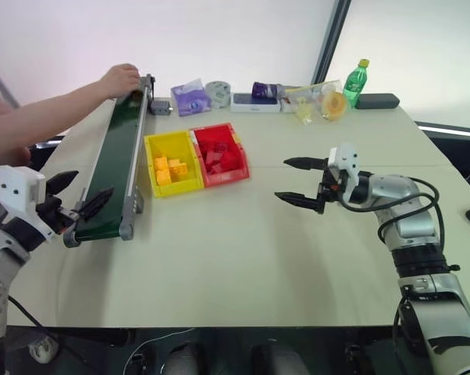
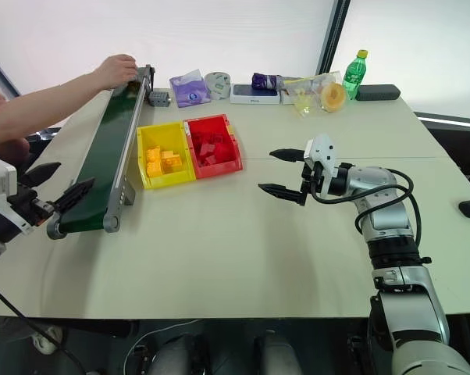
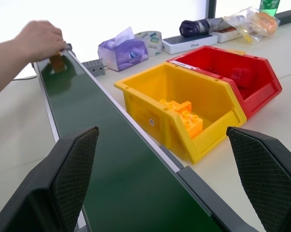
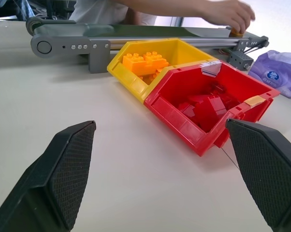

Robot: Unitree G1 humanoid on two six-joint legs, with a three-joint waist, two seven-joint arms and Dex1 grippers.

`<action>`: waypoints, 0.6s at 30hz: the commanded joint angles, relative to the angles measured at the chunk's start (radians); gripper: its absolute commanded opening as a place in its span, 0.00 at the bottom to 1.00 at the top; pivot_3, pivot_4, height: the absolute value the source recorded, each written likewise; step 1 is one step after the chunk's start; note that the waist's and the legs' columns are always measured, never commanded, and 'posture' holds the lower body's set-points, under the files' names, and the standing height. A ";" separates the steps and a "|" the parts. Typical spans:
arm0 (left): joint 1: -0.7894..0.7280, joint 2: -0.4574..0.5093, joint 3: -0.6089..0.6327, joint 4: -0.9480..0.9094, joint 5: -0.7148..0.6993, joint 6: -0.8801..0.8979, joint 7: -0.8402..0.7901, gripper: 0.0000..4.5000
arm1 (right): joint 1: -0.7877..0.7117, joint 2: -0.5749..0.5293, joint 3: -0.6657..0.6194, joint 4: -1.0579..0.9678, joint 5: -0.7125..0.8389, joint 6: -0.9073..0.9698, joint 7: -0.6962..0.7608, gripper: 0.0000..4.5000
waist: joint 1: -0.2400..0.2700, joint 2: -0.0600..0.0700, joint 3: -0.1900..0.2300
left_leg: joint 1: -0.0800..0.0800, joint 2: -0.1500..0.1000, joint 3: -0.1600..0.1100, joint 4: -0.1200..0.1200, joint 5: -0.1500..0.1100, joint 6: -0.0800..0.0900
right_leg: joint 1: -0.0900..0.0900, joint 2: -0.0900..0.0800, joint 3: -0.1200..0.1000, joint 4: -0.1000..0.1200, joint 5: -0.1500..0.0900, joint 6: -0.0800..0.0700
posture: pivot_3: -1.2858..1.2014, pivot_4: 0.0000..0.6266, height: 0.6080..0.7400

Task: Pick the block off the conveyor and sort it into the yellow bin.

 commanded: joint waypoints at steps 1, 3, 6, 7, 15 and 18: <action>-0.014 0.018 0.022 -0.002 -0.018 -0.009 -0.014 0.99 | -0.003 -0.005 -0.014 -0.017 0.006 -0.008 -0.002 1.00 | 0.000 0.000 0.000 | 0.000 0.000 0.000 0.000 0.000 0.000 | 0.000 0.000 0.000 0.000 0.000 0.000 | 0.52 0.24 1.00; -0.021 0.019 0.023 0.005 0.000 -0.020 0.002 0.99 | -0.003 -0.005 -0.014 -0.015 0.006 -0.009 -0.001 1.00 | 0.000 0.000 0.000 | 0.000 0.000 0.000 0.000 0.000 0.000 | 0.000 0.000 0.000 0.000 0.000 0.000 | 0.52 0.24 1.00; -0.015 0.019 0.008 0.010 0.046 -0.040 0.023 0.99 | -0.005 -0.004 -0.014 -0.014 0.006 -0.010 -0.001 1.00 | 0.000 0.000 0.000 | 0.000 0.000 0.000 0.000 0.000 0.000 | 0.000 0.000 0.000 0.000 0.000 0.000 | 0.52 0.24 1.00; -0.017 0.014 0.012 0.009 0.036 -0.040 0.016 0.99 | -0.005 -0.004 -0.014 -0.013 0.006 -0.010 0.000 1.00 | 0.000 0.000 0.000 | 0.000 0.000 0.000 0.000 0.000 0.000 | 0.000 0.000 0.000 0.000 0.000 0.000 | 0.52 0.24 1.00; -0.006 0.006 0.032 -0.002 0.005 -0.038 -0.007 0.99 | -0.010 -0.003 -0.013 -0.010 0.004 -0.012 0.000 1.00 | 0.000 0.000 0.000 | 0.000 0.000 0.000 0.000 0.000 0.000 | 0.000 0.000 0.000 0.000 0.000 0.000 | 0.52 0.24 1.00; -0.004 0.005 0.032 -0.003 0.003 -0.039 -0.005 0.99 | -0.012 -0.002 -0.013 -0.007 0.004 -0.012 0.001 1.00 | 0.000 0.000 0.000 | 0.000 0.000 0.000 0.000 0.000 0.000 | 0.000 0.000 0.000 0.000 0.000 0.000 | 0.52 0.24 1.00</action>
